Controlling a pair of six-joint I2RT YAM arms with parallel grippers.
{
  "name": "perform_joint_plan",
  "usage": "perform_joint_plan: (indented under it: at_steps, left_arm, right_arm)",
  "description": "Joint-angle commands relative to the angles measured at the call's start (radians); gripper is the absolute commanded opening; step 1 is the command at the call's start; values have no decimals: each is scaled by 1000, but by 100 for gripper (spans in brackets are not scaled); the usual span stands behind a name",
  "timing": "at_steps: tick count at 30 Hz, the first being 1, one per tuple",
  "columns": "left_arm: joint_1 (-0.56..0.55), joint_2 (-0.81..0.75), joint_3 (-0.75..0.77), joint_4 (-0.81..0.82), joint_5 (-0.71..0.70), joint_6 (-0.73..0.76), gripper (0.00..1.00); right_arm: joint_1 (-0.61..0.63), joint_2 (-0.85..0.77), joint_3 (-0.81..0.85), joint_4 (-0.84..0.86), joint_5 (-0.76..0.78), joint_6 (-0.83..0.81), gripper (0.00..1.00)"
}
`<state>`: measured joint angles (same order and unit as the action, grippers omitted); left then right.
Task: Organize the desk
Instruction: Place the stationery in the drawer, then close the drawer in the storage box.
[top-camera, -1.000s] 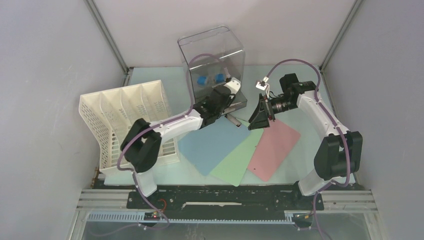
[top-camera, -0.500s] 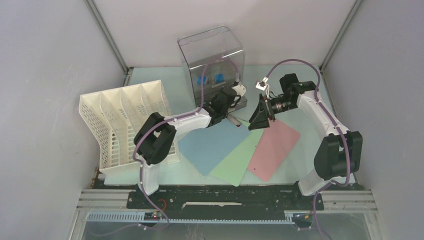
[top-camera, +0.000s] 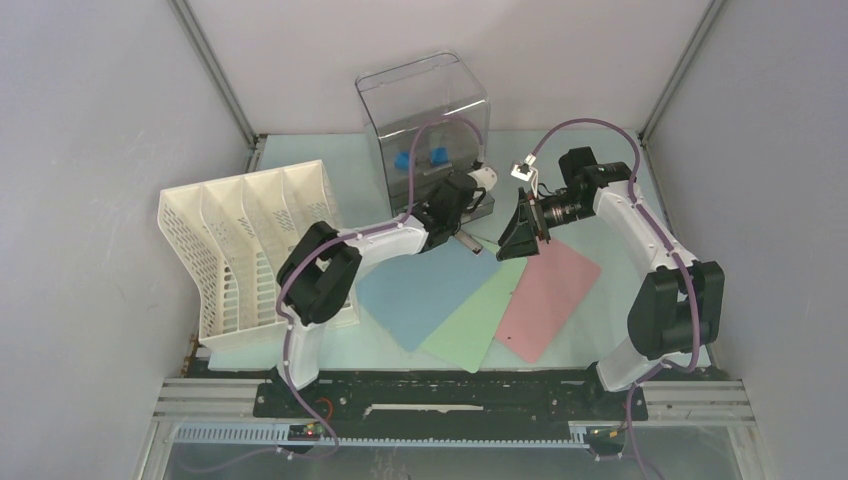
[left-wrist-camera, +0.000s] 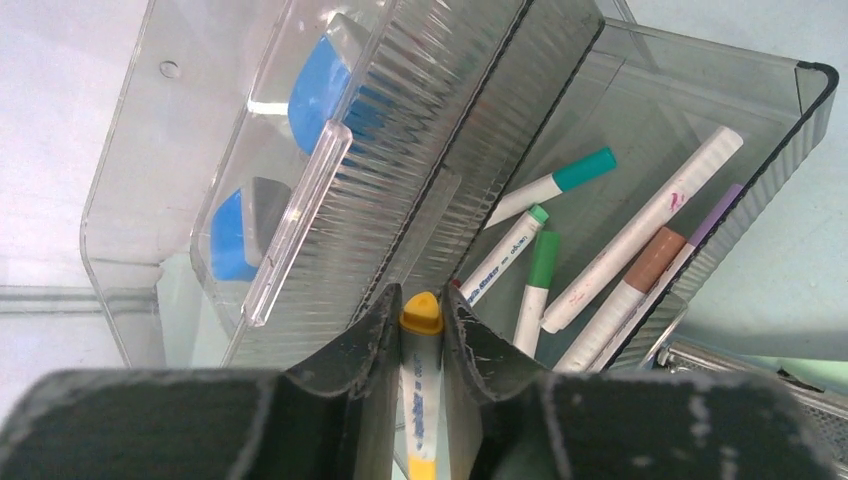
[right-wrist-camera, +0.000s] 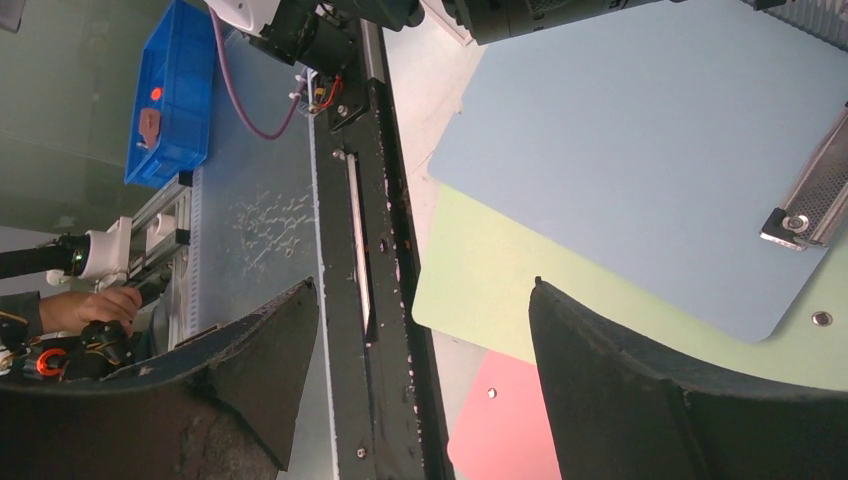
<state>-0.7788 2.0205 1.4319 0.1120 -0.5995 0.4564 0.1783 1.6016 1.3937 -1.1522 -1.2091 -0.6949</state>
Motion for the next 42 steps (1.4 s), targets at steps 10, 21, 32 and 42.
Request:
perform_joint_plan:
  at_steps: [10, 21, 32, 42]
  left_arm:
    - [-6, -164, -80, 105, 37, -111, 42]
    - [-6, -416, -308, 101, 292, -364, 69]
    - [68, -537, -531, 269, 685, -610, 100]
    - [81, -471, -498, 229, 750, -656, 93]
  right_arm:
    - [-7, 5, 19, -1, -3, -23, 83]
    - [-19, -5, 19, -3, -4, -25, 83]
    - [-34, -15, 21, -12, -13, -34, 83]
    - [-42, -18, 22, -18, -16, -39, 83]
